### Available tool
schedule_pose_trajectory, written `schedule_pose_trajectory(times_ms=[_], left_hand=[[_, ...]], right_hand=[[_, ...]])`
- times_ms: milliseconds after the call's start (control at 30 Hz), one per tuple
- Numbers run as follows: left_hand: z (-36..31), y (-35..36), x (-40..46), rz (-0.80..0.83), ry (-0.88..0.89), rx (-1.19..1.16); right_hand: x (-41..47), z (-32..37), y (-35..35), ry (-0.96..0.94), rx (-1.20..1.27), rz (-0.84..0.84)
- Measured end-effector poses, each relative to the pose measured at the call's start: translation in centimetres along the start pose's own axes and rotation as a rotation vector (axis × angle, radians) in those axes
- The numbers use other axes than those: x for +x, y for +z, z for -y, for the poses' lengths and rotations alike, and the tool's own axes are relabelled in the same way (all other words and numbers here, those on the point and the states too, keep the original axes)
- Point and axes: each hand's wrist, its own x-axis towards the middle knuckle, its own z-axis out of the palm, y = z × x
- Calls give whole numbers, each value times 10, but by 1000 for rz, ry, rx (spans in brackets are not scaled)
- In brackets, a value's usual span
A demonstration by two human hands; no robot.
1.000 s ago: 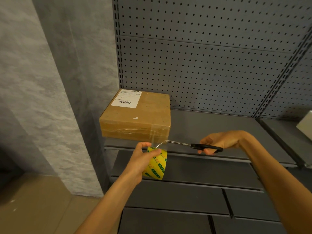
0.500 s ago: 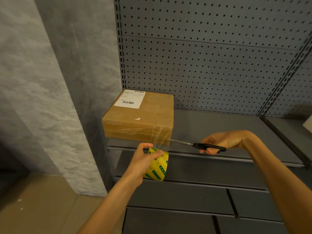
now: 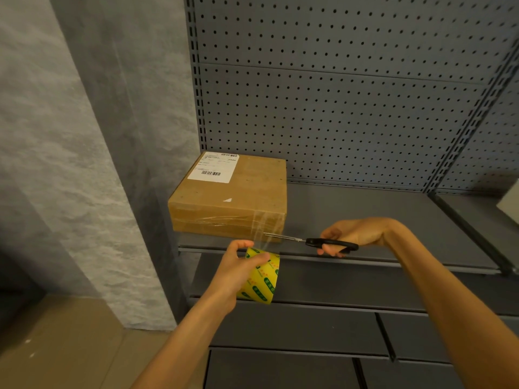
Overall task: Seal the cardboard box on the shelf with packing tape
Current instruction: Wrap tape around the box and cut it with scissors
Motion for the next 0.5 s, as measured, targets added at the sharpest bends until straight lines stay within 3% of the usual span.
schedule_pose_trajectory(times_ms=[500], left_hand=[[1,-5,-1,23,8,15]], right_hand=[[12,10,-2,-30,35,-51]])
